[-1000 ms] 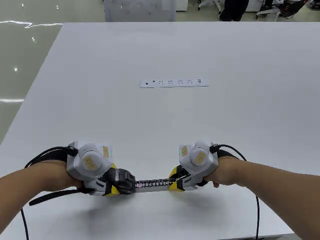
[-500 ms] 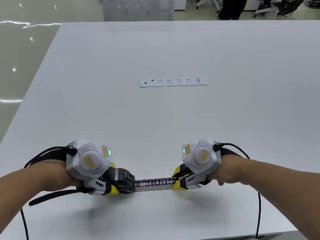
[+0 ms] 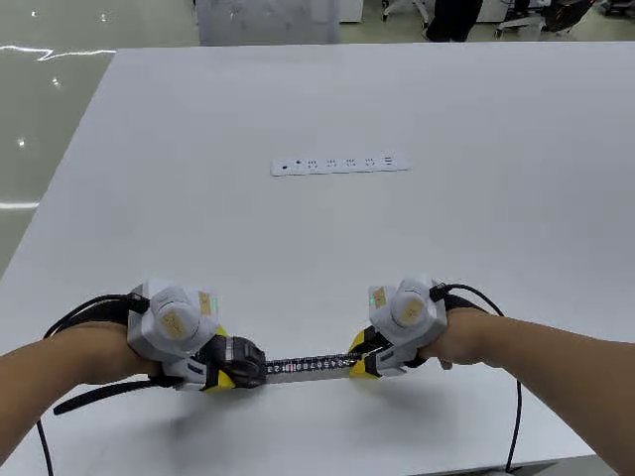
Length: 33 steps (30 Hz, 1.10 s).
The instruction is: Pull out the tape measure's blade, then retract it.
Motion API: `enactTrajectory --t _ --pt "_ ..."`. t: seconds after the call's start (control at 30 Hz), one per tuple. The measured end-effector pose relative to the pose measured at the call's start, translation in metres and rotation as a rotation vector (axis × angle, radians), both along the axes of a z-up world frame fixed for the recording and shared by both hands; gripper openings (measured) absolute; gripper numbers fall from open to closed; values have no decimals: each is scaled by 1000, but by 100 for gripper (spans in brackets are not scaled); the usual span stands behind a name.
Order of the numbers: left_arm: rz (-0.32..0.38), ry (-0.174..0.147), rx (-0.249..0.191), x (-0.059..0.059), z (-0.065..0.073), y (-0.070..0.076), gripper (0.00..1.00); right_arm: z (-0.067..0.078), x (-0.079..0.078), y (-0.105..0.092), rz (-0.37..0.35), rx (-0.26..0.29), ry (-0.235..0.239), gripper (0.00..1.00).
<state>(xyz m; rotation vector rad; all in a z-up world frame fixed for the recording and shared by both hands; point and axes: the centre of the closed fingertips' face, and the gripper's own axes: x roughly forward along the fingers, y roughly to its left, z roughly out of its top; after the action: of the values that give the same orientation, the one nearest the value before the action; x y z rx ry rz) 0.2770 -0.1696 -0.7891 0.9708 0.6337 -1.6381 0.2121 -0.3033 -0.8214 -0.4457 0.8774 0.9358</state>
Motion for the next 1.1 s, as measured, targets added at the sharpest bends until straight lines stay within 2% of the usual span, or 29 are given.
enactTrajectory --t 0.3,1.1 --pt "-2 5 -3 1 0 0 32 1 -2 -7 -1 -15 -1 13" --pt "-5 3 -5 0 0 0 32 1 -12 -27 -28 -14 11 13"
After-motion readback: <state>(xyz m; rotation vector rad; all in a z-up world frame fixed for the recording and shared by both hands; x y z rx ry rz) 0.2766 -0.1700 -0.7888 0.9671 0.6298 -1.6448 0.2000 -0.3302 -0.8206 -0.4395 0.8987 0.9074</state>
